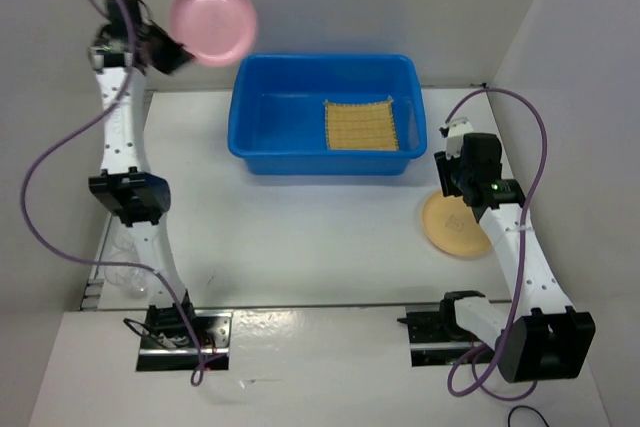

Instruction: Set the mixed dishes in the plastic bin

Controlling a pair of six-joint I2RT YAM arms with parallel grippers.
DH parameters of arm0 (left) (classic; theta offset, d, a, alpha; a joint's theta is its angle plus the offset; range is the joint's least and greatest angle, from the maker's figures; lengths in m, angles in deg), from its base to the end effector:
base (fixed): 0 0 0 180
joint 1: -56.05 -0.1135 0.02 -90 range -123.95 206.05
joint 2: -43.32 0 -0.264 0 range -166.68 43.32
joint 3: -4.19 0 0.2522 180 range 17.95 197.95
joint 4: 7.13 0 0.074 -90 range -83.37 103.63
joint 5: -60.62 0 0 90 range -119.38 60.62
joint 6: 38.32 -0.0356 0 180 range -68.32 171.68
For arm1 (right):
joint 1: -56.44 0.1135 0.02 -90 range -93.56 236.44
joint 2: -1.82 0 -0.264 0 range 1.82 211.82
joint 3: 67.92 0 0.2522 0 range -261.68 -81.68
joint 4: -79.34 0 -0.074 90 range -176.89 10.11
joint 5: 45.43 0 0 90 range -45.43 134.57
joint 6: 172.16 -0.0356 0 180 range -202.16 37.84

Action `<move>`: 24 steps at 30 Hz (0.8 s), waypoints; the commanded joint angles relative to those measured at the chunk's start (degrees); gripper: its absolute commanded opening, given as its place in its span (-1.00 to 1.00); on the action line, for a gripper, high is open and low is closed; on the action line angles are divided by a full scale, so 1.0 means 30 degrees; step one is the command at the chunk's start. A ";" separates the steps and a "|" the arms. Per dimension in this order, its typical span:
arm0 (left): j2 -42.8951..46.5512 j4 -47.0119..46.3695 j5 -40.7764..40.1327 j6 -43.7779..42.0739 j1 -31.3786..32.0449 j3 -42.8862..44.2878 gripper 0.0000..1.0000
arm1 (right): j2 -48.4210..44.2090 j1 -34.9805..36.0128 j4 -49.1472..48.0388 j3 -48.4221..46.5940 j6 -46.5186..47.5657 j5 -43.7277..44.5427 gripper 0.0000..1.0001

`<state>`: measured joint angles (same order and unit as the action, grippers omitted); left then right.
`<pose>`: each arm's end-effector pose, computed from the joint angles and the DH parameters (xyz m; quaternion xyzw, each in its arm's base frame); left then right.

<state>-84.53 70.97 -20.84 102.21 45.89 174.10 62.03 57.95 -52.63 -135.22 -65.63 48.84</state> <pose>0.4513 0.0755 0.4267 -0.4198 0.7840 -0.2184 0.4017 0.2218 0.0032 0.3020 -0.1273 0.9003 -0.0878 0.4069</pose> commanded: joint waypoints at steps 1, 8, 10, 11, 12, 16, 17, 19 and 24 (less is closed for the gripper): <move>-0.3379 0.1012 0.4730 0.0444 0.3086 0.4962 -1.00 | -0.0557 0.0138 -0.0903 0.0092 -0.0121 0.0275 -0.03; -0.6565 0.0759 0.3337 -0.0757 0.7658 0.7353 -1.00 | -0.0996 0.0138 -0.1078 0.0268 -0.0121 0.0685 -0.03; -0.7361 0.0211 0.3569 -0.0554 0.8622 0.7192 -1.00 | -0.0996 0.0138 -0.1078 0.0268 -0.0121 0.0685 -0.03; -0.7595 0.0205 0.3310 -0.0552 0.8889 0.6896 -1.00 | -0.0996 0.0138 -0.1078 0.0268 -0.0121 0.0685 -0.03; -0.8178 -0.0056 0.3307 -0.0378 0.9124 0.6893 -1.00 | -0.0996 0.0138 -0.1078 0.0268 -0.0121 0.0685 -0.03; -0.9996 -0.0264 0.3133 0.0560 0.9798 0.7565 -1.00 | -0.0996 0.0138 -0.1078 0.0268 -0.0121 0.0685 -0.03; -1.0725 -0.0264 0.3132 0.0562 0.9800 0.7799 -1.00 | -0.0996 0.0138 -0.1078 0.0268 -0.0121 0.0685 -0.03; -1.1344 -0.0438 0.2956 0.1086 0.9974 0.7801 -1.00 | -0.0996 0.0138 -0.1078 0.0268 -0.0121 0.0685 -0.03; -1.2429 -0.1670 0.2957 0.1763 0.9976 0.7801 -1.00 | -0.0996 0.0138 -0.1078 0.0268 -0.0121 0.0685 -0.03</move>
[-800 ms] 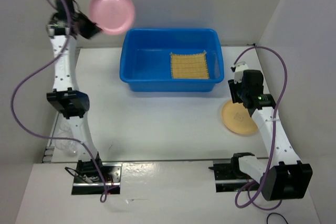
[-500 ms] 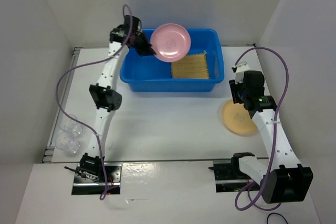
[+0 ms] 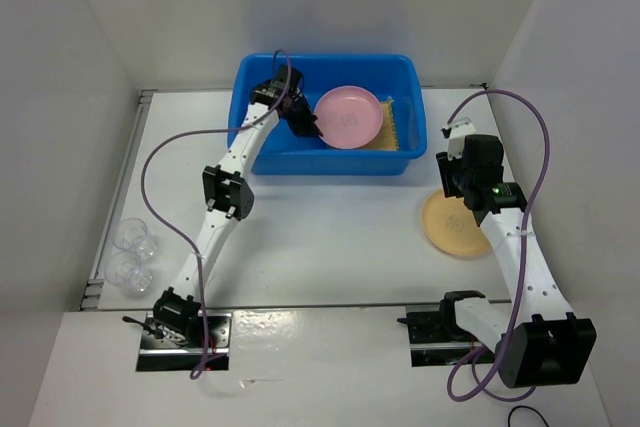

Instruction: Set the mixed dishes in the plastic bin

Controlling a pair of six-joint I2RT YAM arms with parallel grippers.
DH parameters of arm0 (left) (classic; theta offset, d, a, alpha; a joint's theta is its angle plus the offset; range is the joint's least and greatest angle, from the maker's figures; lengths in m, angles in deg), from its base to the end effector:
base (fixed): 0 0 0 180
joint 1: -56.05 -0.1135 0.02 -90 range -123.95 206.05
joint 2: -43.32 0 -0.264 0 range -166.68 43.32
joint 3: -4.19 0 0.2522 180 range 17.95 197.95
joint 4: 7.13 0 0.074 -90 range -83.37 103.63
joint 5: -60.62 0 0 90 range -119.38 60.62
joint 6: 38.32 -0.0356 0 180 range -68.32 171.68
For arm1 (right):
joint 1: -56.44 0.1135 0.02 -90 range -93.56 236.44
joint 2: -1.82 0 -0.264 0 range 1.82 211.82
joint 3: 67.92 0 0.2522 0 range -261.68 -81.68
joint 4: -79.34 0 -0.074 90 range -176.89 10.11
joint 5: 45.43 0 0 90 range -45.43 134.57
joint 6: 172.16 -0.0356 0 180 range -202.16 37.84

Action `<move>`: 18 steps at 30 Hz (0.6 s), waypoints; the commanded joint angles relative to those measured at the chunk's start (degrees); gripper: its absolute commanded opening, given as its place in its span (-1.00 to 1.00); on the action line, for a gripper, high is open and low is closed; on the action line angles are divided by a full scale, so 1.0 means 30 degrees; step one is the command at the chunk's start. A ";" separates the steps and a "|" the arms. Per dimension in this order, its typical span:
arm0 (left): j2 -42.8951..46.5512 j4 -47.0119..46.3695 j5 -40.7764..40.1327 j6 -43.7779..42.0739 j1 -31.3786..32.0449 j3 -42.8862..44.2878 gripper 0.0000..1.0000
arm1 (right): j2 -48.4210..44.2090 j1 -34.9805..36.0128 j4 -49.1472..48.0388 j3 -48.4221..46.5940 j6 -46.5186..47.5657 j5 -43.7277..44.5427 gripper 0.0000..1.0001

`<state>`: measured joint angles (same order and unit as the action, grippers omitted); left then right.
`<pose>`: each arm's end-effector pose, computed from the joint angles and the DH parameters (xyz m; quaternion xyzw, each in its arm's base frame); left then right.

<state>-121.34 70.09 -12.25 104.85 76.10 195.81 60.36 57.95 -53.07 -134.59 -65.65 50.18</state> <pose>0.5304 -0.2047 0.2146 -0.2165 0.9058 -0.3129 0.1863 0.2164 0.0022 0.3048 -0.1208 0.8953 -0.0995 0.4169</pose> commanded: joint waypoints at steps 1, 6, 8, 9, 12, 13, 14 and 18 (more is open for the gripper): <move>-0.0162 -0.1611 0.0092 0.1171 -0.0093 0.0567 -1.00 | -0.0442 0.0138 -0.0933 0.0057 -0.0114 0.0241 -0.03; -0.1041 -0.2228 0.0764 0.1848 -0.0298 0.0567 -1.00 | -0.0442 0.0138 -0.0933 0.0057 -0.0288 0.0416 -0.03; -0.1508 -0.2694 0.1027 0.2344 -0.0298 0.0567 -1.00 | -0.0442 0.0138 -0.0933 0.0057 -0.0289 0.0416 -0.01; -0.1510 -0.2697 0.1204 0.2346 -0.0298 0.0567 -1.00 | -0.0268 0.0138 -0.0933 0.0057 -0.0289 0.0416 0.02; -0.1715 -0.2873 0.1206 0.2549 -0.0298 0.0567 -0.98 | -0.0267 0.0138 -0.0933 0.0057 -0.0289 0.0416 0.13; -0.1715 -0.2873 0.1380 0.2551 -0.0298 0.0567 -0.95 | -0.0267 0.0138 -0.0933 0.0057 -0.0289 0.0416 0.22; -0.1889 -0.3047 0.1382 0.2551 -0.0298 0.0567 -0.92 | -0.0267 0.0138 -0.0933 0.0057 -0.0289 0.0416 0.26; -0.1891 -0.3253 0.1557 0.2551 -0.0122 0.0567 -0.81 | -0.0267 0.0138 -0.0933 0.0057 -0.0289 0.0416 0.41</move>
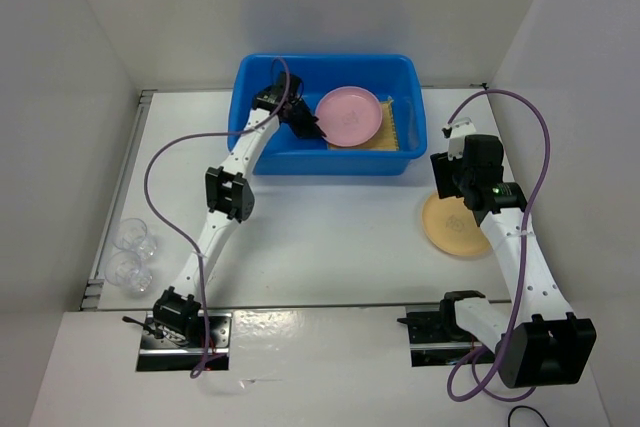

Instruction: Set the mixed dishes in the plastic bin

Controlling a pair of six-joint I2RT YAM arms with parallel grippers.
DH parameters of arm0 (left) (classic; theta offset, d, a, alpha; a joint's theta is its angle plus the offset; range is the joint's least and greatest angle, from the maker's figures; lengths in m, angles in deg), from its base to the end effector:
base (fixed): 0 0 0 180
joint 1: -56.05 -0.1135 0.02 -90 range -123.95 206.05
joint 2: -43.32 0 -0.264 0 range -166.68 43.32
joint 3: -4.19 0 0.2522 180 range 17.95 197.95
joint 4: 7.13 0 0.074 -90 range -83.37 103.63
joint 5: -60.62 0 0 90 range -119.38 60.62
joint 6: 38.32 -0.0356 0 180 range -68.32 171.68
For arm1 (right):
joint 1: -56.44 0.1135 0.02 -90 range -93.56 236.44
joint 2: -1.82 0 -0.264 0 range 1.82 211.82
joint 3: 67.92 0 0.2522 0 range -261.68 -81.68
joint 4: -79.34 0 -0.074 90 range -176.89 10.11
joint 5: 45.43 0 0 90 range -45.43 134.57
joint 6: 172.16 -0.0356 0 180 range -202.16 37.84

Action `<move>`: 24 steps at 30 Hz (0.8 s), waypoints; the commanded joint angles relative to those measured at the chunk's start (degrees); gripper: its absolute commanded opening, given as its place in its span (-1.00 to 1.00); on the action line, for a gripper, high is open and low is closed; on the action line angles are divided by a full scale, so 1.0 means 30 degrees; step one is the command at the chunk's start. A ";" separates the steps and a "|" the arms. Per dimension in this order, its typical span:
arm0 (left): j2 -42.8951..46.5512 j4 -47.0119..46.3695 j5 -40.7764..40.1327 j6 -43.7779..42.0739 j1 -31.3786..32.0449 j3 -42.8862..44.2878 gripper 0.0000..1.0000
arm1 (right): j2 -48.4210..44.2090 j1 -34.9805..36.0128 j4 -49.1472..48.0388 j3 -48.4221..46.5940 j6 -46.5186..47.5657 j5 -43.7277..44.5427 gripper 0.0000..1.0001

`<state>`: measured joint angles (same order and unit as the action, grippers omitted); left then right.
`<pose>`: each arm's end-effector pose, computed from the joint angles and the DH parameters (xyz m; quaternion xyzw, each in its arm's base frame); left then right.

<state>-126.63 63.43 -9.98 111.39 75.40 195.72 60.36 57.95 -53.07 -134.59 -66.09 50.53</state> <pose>0.5481 -0.2050 0.1712 -0.2631 0.8869 -0.3415 0.1659 0.2164 0.0020 0.3048 -0.1161 0.8959 -0.1007 0.4169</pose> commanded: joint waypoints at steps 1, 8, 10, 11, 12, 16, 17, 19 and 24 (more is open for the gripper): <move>-0.0302 -0.1031 0.0800 0.0373 0.0111 0.0596 -0.78 | -0.0267 0.0138 -0.0933 0.0057 -0.0144 0.0300 0.44; -0.0130 -0.1207 0.0800 0.0373 0.0463 0.0596 -0.22 | -0.0267 0.0138 -0.0933 0.0057 -0.0144 0.0124 0.69; 0.0075 -0.1207 0.0800 0.0373 0.0463 0.0596 0.37 | -0.0442 0.0138 -0.0933 0.0231 0.0059 -0.0050 0.69; 0.0338 -0.1207 0.0800 0.0199 0.0463 0.0596 0.60 | -0.0442 0.0138 -0.0933 0.0233 0.0061 -0.0052 0.69; 0.0776 -0.1207 0.0800 -0.0093 0.0463 0.0596 0.84 | -0.0442 0.0138 -0.0933 0.0233 0.0264 -0.0255 0.69; 0.2359 -0.0245 0.0800 -0.1321 0.0113 0.0596 0.99 | -0.0618 -0.0065 -0.0933 0.0233 0.0556 0.0241 0.88; 0.2768 0.0137 0.0800 -0.1704 0.0111 0.0596 0.99 | -0.0618 -0.0067 -0.0933 0.0233 0.0878 0.0647 0.98; 0.4173 0.1658 -0.0163 -0.3307 0.0111 0.0596 0.99 | -0.0415 -0.0067 -0.0585 0.0467 0.1784 0.1933 0.98; 0.8507 0.5970 -0.5407 -0.6858 0.1515 -0.0071 0.99 | -0.0413 0.0109 0.2781 0.0643 0.4509 0.2241 0.98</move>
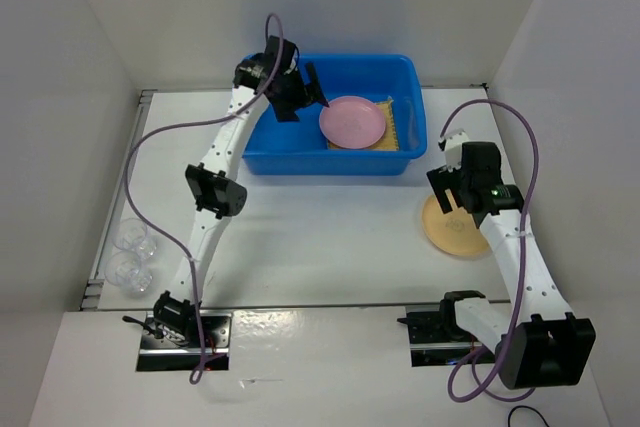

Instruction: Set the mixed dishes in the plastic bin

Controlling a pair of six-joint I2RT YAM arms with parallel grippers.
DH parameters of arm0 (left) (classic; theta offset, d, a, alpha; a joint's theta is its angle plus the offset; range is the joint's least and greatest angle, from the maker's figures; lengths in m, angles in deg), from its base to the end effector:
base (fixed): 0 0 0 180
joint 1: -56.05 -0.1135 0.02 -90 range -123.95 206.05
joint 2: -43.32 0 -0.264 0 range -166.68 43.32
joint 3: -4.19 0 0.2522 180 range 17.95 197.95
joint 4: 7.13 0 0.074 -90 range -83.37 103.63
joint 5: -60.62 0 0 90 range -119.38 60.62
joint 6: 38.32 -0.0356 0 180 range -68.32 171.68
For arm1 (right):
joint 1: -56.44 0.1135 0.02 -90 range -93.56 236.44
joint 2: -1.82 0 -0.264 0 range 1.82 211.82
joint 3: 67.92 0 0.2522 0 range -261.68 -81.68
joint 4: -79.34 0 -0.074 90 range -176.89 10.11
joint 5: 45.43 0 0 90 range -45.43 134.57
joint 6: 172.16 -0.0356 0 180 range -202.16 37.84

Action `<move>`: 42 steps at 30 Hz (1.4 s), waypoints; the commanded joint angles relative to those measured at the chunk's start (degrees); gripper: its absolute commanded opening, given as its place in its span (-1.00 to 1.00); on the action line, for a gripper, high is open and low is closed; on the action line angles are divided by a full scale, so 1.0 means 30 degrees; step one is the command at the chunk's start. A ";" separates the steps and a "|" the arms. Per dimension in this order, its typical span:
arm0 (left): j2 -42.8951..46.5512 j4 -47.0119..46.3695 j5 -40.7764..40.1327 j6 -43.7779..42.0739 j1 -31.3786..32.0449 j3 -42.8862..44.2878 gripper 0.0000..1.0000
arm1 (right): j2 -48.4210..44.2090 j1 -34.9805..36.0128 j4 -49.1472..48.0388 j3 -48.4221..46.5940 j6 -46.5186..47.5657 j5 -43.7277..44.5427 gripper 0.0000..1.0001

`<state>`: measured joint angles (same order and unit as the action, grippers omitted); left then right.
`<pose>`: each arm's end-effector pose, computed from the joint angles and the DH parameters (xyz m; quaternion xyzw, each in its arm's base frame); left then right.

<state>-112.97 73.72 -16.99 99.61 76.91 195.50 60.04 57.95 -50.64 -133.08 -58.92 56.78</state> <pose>0.5057 -0.2009 0.2864 -0.1762 0.9051 -0.2937 0.2519 0.2109 -0.0020 0.2941 -0.1541 0.9000 -0.1704 0.3704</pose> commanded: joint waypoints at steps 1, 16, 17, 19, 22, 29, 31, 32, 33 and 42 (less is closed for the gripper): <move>0.5150 0.2539 -0.3798 -0.3459 0.1363 -0.1774 0.99 | -0.0623 0.0283 0.2762 0.0140 0.2792 -0.0662 0.98; 2.1444 -0.5279 -0.4393 -0.1506 0.0959 -2.6761 0.99 | 0.7097 0.1457 0.4409 0.0377 0.6755 -0.5120 0.89; 2.2002 -0.5515 -0.4130 -0.1501 0.0637 -2.7536 0.99 | 0.7630 0.1457 0.4411 0.0171 0.6754 -0.5414 0.92; 2.3118 -0.5518 -0.3953 -0.1296 0.0021 -2.8565 0.99 | 0.8540 0.1662 0.4411 -0.0036 0.6754 -0.5622 0.92; 2.4027 -0.4905 -0.4155 -0.1296 -0.0477 -2.9680 0.99 | 0.9423 0.1837 0.3652 0.0199 0.6754 -0.5595 0.92; 2.5934 -0.4902 -0.3778 -0.1296 -0.1534 -3.1441 0.99 | 0.9833 0.1837 0.1718 0.1165 0.6578 -0.4391 0.28; 2.6110 -0.4902 -0.3776 -0.1296 -0.1710 -3.1675 0.99 | 0.9833 0.1837 0.1540 0.1165 0.6578 -0.4188 0.00; 2.6110 -0.4728 -0.3776 -0.1296 -0.1913 -3.1675 0.99 | 0.9833 0.1837 0.1540 0.1165 0.6578 -0.4186 -0.11; 2.6110 -0.4727 -0.3776 -0.1296 -0.1915 -3.1675 0.99 | 0.9833 0.1837 0.1540 0.1339 0.6578 -0.3983 -0.22; 2.6110 -0.5076 -0.3336 -0.2085 -0.2677 -3.1851 0.99 | 0.6360 0.1634 0.3351 0.0701 0.5526 -0.3630 -1.00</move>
<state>-35.22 60.39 -28.14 95.08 69.52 100.40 85.74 63.05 -43.45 -129.78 -40.65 47.44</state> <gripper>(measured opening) 0.995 0.026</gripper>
